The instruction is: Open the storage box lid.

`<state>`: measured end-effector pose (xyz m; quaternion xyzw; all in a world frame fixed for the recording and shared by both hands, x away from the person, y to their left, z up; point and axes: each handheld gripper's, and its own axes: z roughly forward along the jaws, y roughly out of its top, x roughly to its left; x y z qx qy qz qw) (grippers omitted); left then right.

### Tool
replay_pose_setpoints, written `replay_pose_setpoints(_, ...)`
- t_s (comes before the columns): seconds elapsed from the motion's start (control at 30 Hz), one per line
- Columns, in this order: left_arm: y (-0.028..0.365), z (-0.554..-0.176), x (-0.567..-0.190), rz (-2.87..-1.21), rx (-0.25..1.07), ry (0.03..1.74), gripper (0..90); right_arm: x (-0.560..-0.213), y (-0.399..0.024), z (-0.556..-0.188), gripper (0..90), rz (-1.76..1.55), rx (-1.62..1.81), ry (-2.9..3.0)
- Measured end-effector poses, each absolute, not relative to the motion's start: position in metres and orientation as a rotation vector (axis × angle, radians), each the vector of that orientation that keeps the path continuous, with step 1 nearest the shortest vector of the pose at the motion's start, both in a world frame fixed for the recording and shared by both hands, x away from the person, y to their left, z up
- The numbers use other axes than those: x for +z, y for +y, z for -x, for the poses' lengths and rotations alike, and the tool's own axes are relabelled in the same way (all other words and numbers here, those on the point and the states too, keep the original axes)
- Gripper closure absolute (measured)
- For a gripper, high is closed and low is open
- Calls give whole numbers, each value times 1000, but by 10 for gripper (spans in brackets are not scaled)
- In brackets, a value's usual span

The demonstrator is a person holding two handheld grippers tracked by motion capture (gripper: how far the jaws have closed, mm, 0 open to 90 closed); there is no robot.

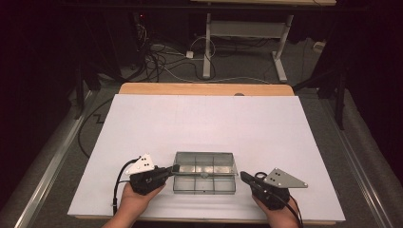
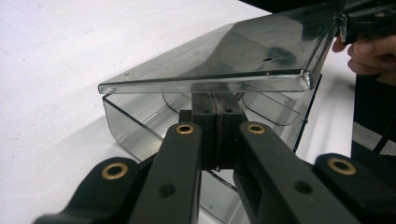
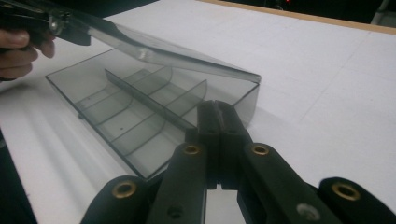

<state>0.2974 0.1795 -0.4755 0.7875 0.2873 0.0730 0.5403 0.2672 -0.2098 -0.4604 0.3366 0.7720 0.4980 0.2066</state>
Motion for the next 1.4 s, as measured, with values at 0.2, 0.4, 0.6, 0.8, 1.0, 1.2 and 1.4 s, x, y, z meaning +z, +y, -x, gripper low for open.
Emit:
replay_pose_setpoints(0.2,178,-295,-477,-1875,181,685,877,-459,-218,-276,900,-944,1379,2129)
replay_pose_setpoints(0.4,174,-299,-478,-1865,179,700,876,-456,-221,-287,900,-956,1386,2115)
replay_pose_setpoints(0.6,173,-303,-477,-1859,185,695,876,-456,-219,-301,900,-970,1388,2105)
replay_pose_setpoints(0.8,170,-312,-474,-1848,190,687,877,-456,-210,-317,900,-970,1369,2114)
replay_pose_setpoints(1.0,167,-323,-473,-1836,193,693,877,-457,-200,-333,900,-958,1354,2135)
replay_pose_setpoints(1.2,167,-331,-469,-1826,200,696,876,-454,-194,-347,900,-946,1345,2119)
replay_pose_setpoints(1.4,166,-335,-467,-1817,207,696,877,-451,-189,-359,900,-946,1343,2112)
